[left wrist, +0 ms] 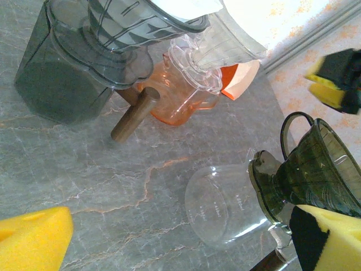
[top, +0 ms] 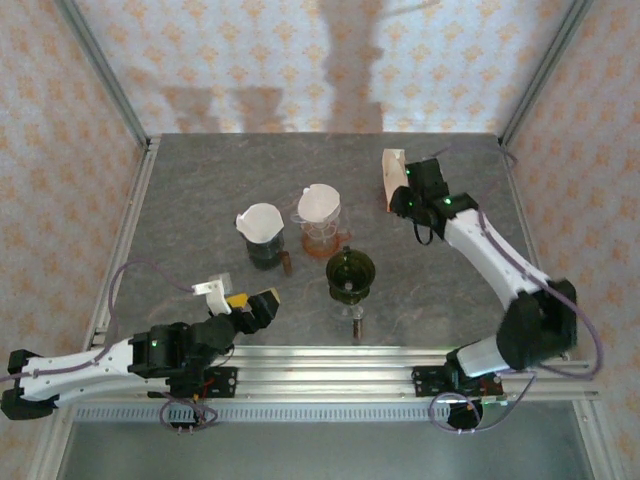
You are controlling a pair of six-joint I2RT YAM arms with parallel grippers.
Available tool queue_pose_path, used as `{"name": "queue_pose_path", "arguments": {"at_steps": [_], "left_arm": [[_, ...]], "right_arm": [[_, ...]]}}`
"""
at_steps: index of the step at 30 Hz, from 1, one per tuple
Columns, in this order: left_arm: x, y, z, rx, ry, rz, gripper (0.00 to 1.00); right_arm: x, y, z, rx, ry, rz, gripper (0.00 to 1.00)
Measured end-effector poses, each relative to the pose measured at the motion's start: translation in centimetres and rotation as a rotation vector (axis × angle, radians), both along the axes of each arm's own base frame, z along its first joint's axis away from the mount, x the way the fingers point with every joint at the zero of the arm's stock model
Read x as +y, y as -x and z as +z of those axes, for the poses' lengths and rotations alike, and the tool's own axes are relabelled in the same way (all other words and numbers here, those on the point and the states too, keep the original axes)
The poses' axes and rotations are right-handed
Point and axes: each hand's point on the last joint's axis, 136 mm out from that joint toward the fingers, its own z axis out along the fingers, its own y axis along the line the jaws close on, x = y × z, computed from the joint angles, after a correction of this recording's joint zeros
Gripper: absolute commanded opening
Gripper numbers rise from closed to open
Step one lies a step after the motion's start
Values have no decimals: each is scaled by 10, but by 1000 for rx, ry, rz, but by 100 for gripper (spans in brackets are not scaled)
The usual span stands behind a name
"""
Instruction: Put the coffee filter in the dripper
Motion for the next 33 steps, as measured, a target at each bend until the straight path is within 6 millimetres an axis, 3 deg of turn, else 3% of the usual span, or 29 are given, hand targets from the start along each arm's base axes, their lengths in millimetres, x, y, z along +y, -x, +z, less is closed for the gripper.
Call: {"name": "queue_pose_path", "arguments": {"at_steps": [3,5,17,24,33], "left_arm": [[0,0,0,0,0,0,100],[0,0,0,0,0,0,100],[-2,-1,-4,3,-29,-2,100],[-9,-3,-12,7,-134,-17,100],[-16,-5,-7,-7,-161,-30,100]], "right_arm": [[-2,-27,-22,33,-2,-21,39],[-1,-44,-26,36,-5,-28,39],[13,-118,-16,-79,-94,-92,42],[14,-148,-25,-81,-115,-137,40],[14,-156,-38,-56,-114,-156,36]]}}
